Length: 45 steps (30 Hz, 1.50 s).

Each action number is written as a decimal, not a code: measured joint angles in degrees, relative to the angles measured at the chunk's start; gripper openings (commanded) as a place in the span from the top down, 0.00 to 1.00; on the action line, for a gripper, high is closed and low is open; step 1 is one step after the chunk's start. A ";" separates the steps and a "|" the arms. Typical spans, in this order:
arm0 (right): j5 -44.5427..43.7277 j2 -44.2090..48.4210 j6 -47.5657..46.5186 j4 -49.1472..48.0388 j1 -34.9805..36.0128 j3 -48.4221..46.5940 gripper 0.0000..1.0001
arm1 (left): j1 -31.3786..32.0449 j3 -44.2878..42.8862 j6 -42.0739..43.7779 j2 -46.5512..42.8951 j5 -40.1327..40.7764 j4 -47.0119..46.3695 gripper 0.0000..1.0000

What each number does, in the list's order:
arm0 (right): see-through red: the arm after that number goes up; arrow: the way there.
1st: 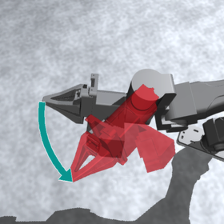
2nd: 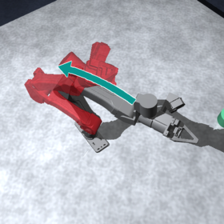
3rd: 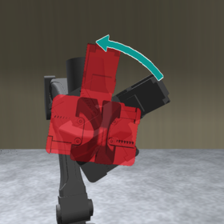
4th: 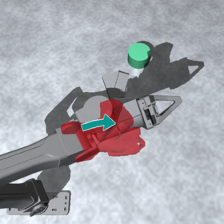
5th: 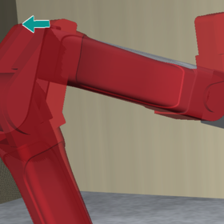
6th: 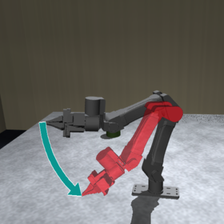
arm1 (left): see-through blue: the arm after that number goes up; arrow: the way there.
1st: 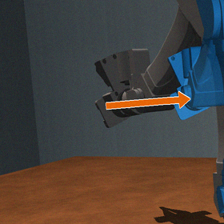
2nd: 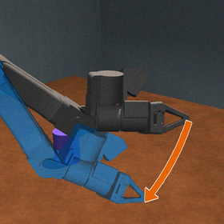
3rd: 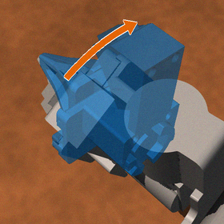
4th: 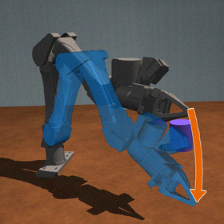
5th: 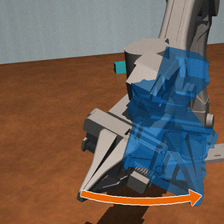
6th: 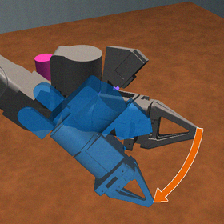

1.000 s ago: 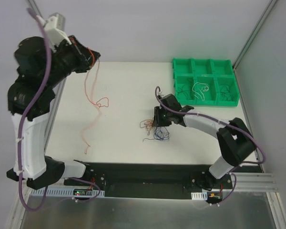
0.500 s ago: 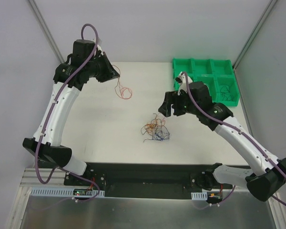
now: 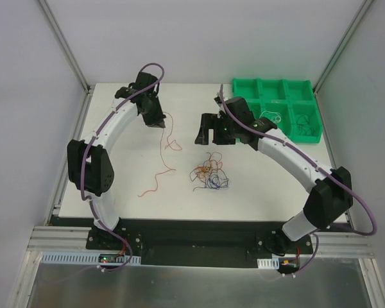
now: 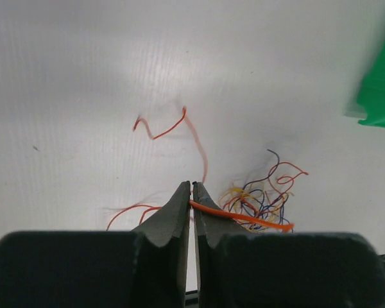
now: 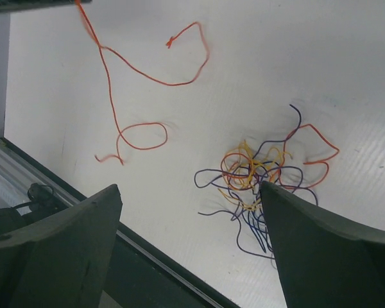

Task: Untangle the cables

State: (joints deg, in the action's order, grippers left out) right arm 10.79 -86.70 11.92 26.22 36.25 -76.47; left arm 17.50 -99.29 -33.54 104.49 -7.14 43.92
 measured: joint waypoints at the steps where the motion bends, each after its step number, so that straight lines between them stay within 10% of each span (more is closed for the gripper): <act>1: 0.48 -1.55 0.31 -0.02 0.07 -1.29 0.09 | -0.28 1.11 0.26 0.33 0.37 -0.04 0.94; 13: 4.79 -14.03 -3.52 -5.25 4.46 -5.95 0.08 | -1.05 18.91 3.43 -6.43 -1.95 -1.20 0.29; 25: -0.90 -24.28 -18.71 -6.91 7.61 -12.79 0.02 | -1.90 36.28 7.06 -33.05 -3.69 0.79 0.25; 35: -5.68 -36.63 -23.15 -10.99 10.49 -21.88 0.03 | -4.81 40.26 8.15 -37.66 -2.93 2.62 0.26; 45: -11.52 -41.68 -21.84 -10.36 9.94 -26.40 0.34 | -4.81 41.40 10.36 -39.32 -2.84 2.58 0.26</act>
State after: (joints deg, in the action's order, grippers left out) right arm -0.73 -128.38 -9.91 15.86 46.19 -102.87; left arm 12.69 -57.89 -23.18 65.17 -9.98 46.50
